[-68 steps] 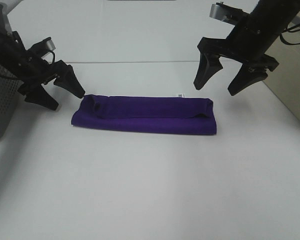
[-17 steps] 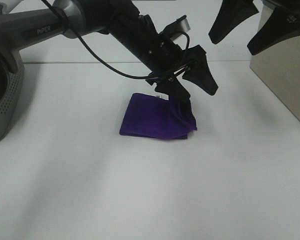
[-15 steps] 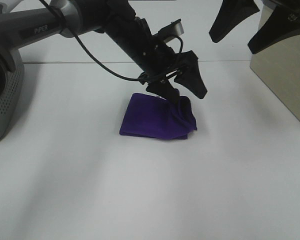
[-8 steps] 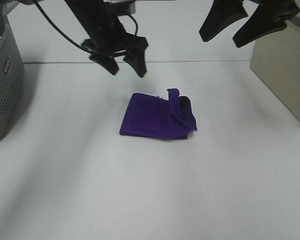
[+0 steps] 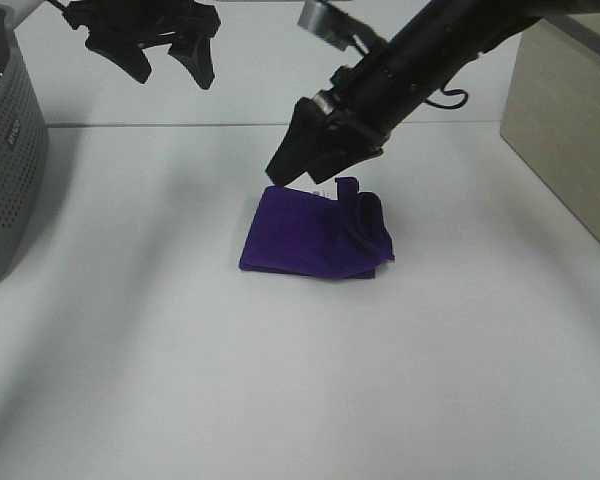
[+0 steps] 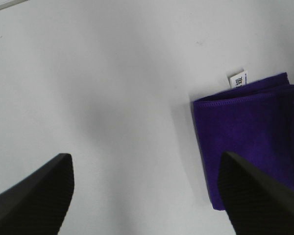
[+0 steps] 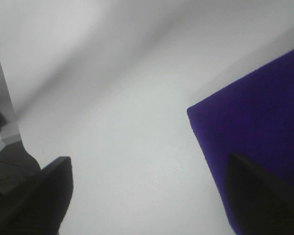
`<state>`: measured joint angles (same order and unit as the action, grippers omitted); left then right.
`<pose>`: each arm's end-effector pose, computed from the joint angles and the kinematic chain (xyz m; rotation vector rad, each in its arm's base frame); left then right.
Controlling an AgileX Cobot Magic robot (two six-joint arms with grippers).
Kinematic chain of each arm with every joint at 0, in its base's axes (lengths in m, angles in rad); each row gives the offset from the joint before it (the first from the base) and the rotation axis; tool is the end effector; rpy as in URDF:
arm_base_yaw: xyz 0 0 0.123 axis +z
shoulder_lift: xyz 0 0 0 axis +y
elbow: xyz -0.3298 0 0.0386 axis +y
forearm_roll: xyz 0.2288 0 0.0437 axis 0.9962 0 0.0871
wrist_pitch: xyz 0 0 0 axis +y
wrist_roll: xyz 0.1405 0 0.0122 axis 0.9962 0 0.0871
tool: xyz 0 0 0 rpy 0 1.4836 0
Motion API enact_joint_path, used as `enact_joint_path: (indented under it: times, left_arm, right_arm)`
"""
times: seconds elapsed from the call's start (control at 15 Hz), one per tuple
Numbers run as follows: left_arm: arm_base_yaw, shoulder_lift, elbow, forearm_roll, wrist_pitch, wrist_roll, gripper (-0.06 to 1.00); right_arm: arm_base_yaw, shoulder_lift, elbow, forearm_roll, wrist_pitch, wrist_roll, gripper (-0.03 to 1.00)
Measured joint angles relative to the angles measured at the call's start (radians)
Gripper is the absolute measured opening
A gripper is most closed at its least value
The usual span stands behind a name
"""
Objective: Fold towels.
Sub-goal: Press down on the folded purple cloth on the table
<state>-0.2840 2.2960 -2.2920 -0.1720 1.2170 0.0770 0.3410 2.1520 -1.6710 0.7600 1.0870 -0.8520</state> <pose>0.5082 -0.1719 0.2611 0.4548 2.6718 -0.2980 0.4068 0.2356 0.2016 -1.1385 2.4939 0.9157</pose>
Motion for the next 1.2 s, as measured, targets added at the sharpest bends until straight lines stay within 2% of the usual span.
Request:
enact_joint_path:
  times: [0.2,0.27,0.53,0.67,0.87,0.93,1.2]
  left_arm:
    - [0.0,0.0,0.0,-0.016,0.0,0.0,0.74]
    - [0.0,0.0,0.0,-0.019,0.0,0.0,0.74]
    - [0.0,0.0,0.0,-0.021,0.0,0.016,0.74]
    - [0.0,0.0,0.0,-0.019,0.0,0.017,0.74]
    - [0.0,0.0,0.0,-0.017,0.0,0.019,0.74]
    - [0.0,0.004,0.0,-0.015,0.0,0.02,0.74]
    - [0.0,0.023,0.0,-0.015,0.0,0.023,0.74]
  right_arm:
    - [0.013,0.106,-0.114,-0.051,0.002,0.023,0.82]
    - [0.009,0.172,-0.164,-0.116,0.002,0.051,0.82]
    - [0.009,0.23,-0.179,-0.217,0.003,0.085,0.81]
    - [-0.005,0.231,-0.179,-0.301,0.005,0.14,0.81]
    - [-0.062,0.231,-0.18,-0.306,0.021,0.163,0.81]
    - [-0.111,0.231,-0.18,-0.281,0.035,0.163,0.8]
    - [-0.13,0.231,-0.181,-0.224,0.056,0.158,0.8]
